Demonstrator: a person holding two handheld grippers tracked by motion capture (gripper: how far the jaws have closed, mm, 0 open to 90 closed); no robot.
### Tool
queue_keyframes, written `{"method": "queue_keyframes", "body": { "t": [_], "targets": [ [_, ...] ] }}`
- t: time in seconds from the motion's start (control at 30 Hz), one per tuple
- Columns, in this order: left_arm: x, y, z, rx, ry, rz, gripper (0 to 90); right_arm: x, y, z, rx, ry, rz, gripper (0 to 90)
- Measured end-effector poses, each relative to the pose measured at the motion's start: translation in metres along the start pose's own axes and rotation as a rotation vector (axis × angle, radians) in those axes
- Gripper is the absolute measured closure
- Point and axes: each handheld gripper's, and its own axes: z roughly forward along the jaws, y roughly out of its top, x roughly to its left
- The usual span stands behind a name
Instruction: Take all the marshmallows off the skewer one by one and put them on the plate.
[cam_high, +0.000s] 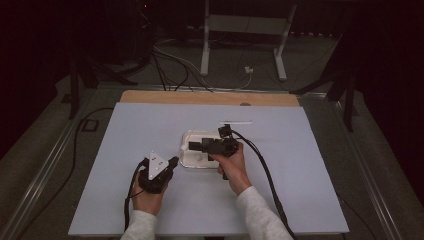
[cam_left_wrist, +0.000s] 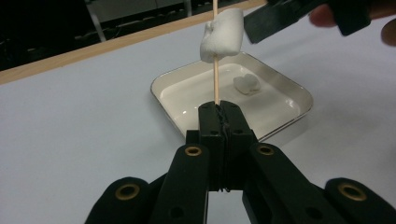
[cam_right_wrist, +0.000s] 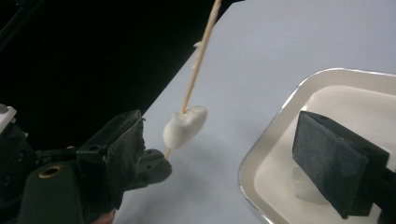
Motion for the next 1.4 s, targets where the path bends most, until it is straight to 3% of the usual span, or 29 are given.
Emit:
{"method": "queue_keyframes", "body": {
  "t": [0.13, 0.33, 0.57, 0.83, 1.4],
  "targets": [
    [-0.002, 0.001, 0.0, -0.003, -0.002, 0.002, 90.0, 0.002, -0.002, 0.004, -0.004, 0.012, 0.017, 21.0],
    [-0.004, 0.002, 0.002, -0.005, 0.0, 0.003, 90.0, 0.004, -0.006, 0.011, 0.011, 0.018, 0.038, 34.3],
    [-0.008, 0.003, 0.003, -0.007, 0.004, 0.003, 90.0, 0.006, -0.011, 0.021, 0.049, 0.066, 0.075, 60.5],
    [-0.009, 0.003, 0.004, -0.004, 0.006, 0.003, 90.0, 0.006, -0.013, 0.025, 0.049, 0.074, 0.095, 75.4],
    [-0.012, 0.004, 0.002, -0.006, 0.018, 0.048, 90.0, 0.006, -0.004, 0.011, -0.006, 0.05, 0.075, 78.6]
  ]
}}
